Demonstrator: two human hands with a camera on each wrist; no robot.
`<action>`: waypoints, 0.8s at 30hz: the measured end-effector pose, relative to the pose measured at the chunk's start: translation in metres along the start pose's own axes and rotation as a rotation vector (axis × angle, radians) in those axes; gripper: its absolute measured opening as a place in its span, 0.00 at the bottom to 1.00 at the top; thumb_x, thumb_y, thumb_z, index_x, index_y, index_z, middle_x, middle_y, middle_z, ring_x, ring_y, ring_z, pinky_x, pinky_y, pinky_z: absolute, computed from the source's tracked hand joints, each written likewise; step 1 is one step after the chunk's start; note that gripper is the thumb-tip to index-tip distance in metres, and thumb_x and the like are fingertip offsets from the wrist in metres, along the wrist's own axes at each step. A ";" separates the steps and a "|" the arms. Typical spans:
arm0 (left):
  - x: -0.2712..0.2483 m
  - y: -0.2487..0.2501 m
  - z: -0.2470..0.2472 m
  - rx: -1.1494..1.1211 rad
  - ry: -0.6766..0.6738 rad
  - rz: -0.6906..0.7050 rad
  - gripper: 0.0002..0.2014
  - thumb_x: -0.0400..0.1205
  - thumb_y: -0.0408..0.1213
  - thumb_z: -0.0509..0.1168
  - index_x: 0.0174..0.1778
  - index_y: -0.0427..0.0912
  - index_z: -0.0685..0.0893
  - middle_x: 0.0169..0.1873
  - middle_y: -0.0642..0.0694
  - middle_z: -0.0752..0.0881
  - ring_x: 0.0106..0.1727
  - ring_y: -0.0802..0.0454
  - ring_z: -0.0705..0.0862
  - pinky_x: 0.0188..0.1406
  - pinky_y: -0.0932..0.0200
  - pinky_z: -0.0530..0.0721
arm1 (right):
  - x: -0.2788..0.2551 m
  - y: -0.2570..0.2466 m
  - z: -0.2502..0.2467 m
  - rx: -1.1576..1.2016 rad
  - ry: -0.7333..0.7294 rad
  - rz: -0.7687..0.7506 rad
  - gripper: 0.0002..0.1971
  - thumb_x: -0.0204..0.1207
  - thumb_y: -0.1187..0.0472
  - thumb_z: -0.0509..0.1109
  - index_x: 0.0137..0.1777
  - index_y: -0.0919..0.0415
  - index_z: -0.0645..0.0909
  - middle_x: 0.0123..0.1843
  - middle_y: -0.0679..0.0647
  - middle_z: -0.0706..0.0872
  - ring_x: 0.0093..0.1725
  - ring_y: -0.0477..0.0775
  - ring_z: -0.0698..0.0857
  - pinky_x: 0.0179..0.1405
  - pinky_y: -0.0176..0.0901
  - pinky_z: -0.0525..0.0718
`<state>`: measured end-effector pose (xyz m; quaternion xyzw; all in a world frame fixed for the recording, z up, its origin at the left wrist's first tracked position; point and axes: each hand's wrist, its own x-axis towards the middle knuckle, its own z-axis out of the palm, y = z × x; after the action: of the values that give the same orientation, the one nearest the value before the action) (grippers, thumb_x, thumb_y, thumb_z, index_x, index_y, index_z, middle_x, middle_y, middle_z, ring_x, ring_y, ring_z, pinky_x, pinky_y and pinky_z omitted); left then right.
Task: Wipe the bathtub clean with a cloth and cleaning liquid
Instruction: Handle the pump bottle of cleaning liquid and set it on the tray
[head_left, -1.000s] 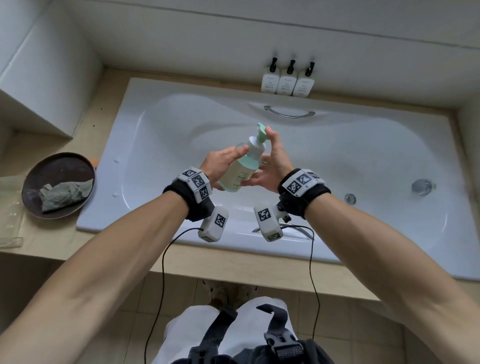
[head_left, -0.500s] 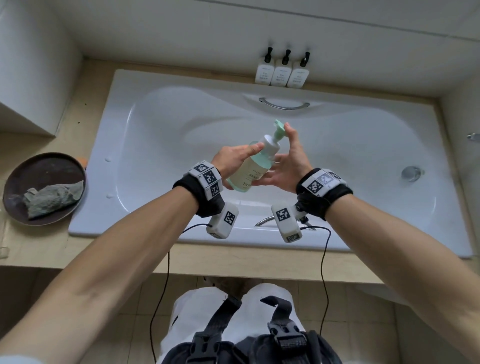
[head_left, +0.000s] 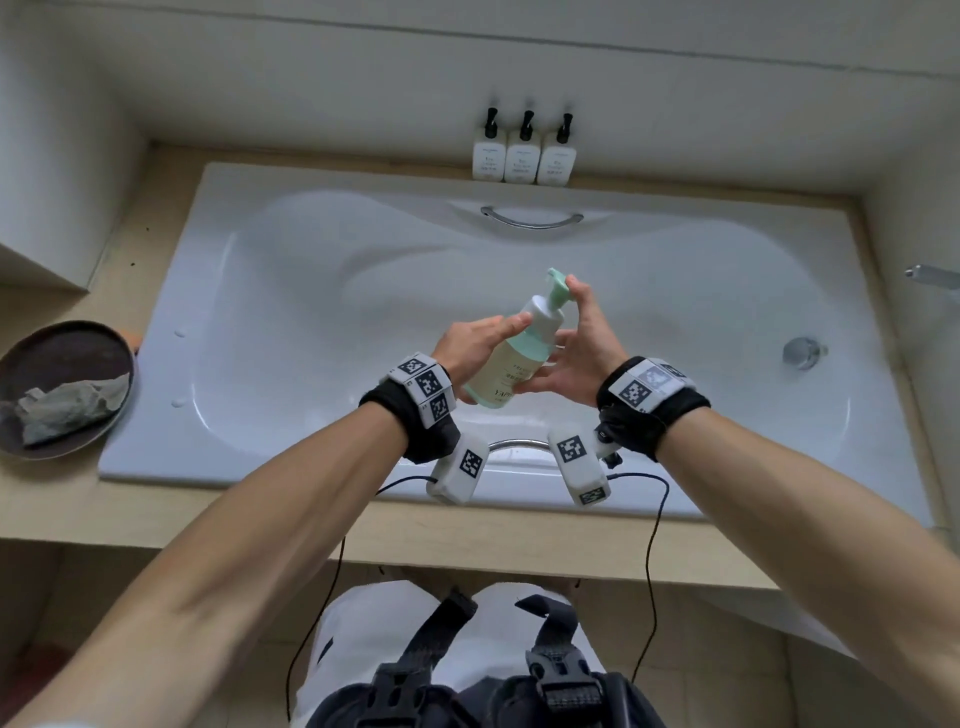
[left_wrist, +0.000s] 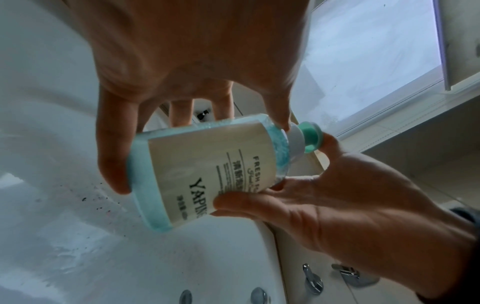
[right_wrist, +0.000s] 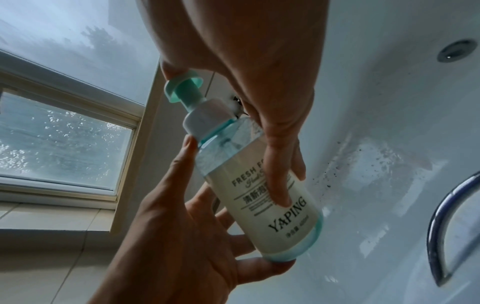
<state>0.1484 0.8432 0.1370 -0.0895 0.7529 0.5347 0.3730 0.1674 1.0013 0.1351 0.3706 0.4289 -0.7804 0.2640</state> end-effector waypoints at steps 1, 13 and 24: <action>0.001 0.006 0.015 -0.010 0.001 -0.005 0.21 0.69 0.71 0.67 0.52 0.67 0.88 0.51 0.50 0.90 0.51 0.43 0.88 0.46 0.37 0.88 | -0.004 -0.007 -0.014 -0.009 -0.010 0.009 0.46 0.65 0.29 0.70 0.66 0.72 0.72 0.67 0.70 0.78 0.64 0.74 0.81 0.63 0.76 0.78; 0.013 0.049 0.139 -0.075 0.037 -0.075 0.24 0.73 0.67 0.67 0.59 0.57 0.88 0.48 0.49 0.90 0.42 0.46 0.88 0.37 0.50 0.87 | -0.039 -0.062 -0.121 -0.025 -0.042 0.123 0.51 0.61 0.26 0.70 0.70 0.69 0.70 0.66 0.70 0.80 0.62 0.73 0.81 0.64 0.73 0.78; 0.024 0.049 0.166 -0.064 -0.021 -0.024 0.20 0.72 0.66 0.68 0.52 0.59 0.90 0.47 0.48 0.90 0.45 0.45 0.89 0.39 0.49 0.87 | -0.045 -0.051 -0.146 0.036 0.125 -0.025 0.47 0.62 0.26 0.69 0.68 0.65 0.73 0.67 0.70 0.79 0.63 0.75 0.80 0.60 0.79 0.77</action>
<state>0.1829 1.0144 0.1326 -0.1046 0.7305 0.5549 0.3840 0.2084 1.1571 0.1429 0.4178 0.4351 -0.7665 0.2203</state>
